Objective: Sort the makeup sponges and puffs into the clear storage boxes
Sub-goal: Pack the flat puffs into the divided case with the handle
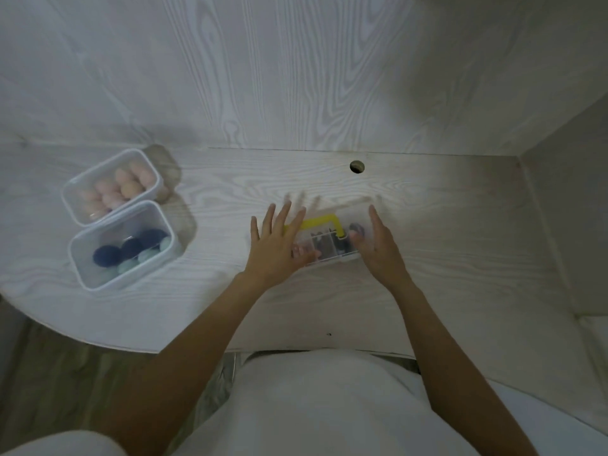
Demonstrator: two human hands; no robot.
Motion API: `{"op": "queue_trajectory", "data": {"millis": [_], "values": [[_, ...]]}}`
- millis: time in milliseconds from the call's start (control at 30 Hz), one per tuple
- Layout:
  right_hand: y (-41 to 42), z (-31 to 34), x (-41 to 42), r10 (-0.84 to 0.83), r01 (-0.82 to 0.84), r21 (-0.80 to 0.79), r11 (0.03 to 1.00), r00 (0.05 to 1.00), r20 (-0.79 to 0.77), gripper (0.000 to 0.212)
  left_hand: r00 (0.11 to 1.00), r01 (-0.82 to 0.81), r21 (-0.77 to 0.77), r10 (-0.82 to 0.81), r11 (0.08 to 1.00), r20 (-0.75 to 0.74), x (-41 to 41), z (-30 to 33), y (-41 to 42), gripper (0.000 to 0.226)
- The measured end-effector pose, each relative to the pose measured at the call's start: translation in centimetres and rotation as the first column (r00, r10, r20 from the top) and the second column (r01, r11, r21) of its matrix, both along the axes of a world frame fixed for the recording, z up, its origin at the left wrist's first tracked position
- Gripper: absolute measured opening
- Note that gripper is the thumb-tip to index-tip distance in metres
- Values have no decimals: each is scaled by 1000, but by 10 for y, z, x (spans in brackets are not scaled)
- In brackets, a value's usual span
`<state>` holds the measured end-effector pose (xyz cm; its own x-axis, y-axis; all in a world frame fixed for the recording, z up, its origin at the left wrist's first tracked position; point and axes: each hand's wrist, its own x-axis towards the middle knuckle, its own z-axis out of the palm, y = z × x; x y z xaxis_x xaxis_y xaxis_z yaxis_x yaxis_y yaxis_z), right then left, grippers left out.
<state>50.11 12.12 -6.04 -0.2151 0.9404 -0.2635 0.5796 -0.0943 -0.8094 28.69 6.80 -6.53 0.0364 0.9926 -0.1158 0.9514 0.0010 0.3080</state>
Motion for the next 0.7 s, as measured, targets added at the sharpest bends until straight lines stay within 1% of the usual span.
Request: {"op": "queue_trajectory", "data": {"millis": [67, 133, 200, 300, 433, 500, 533, 567, 600, 633, 667, 700], "values": [[-3, -11, -2, 55, -57, 17, 998, 994, 95, 76, 1000, -9, -21, 9, 1000, -19, 1, -6, -2, 99], [-5, -17, -2, 63, -66, 7, 998, 978, 199, 77, 999, -12, -8, 12, 1000, -36, 2, -9, -2, 96], [-7, -16, -4, 59, -69, 33, 997, 968, 243, 78, 998, -18, 4, 18, 1000, -57, 2, -11, -3, 91], [-9, -15, -6, 41, -63, 87, 994, 971, 236, 79, 997, -9, 10, 10, 1000, -75, 3, -13, -3, 85], [-13, -11, -6, -43, 30, 101, 994, 991, 128, 75, 997, 56, 17, -55, 998, -61, -4, -13, 4, 86], [-13, -11, -3, -104, 93, 104, 990, 988, 111, 74, 995, 101, 85, -102, 991, 10, -8, -11, 14, 80], [-13, -11, 0, -135, 123, 103, 987, 984, 115, 73, 995, 74, 125, -82, 989, 58, -9, -8, 18, 73], [-13, -12, 6, -178, 166, 101, 981, 977, 120, 73, 994, 4, 170, -23, 985, 105, -8, -6, 22, 67], [-13, -11, 13, -227, 216, 98, 972, 966, 122, 73, 984, -104, 198, 71, 975, 163, -5, -5, 24, 65], [-13, -11, 20, -271, 259, 100, 961, 954, 128, 74, 947, -229, 160, 182, 960, 266, -4, -3, 23, 68], [-13, -11, 31, -317, 303, 110, 947, 939, 135, 74, 869, -330, 38, 287, 943, 403, 3, 0, 25, 75], [-13, -10, 41, -353, 339, 118, 933, 925, 139, 74, 766, -376, -137, 390, 917, 511, 10, 1, 26, 80]]}}
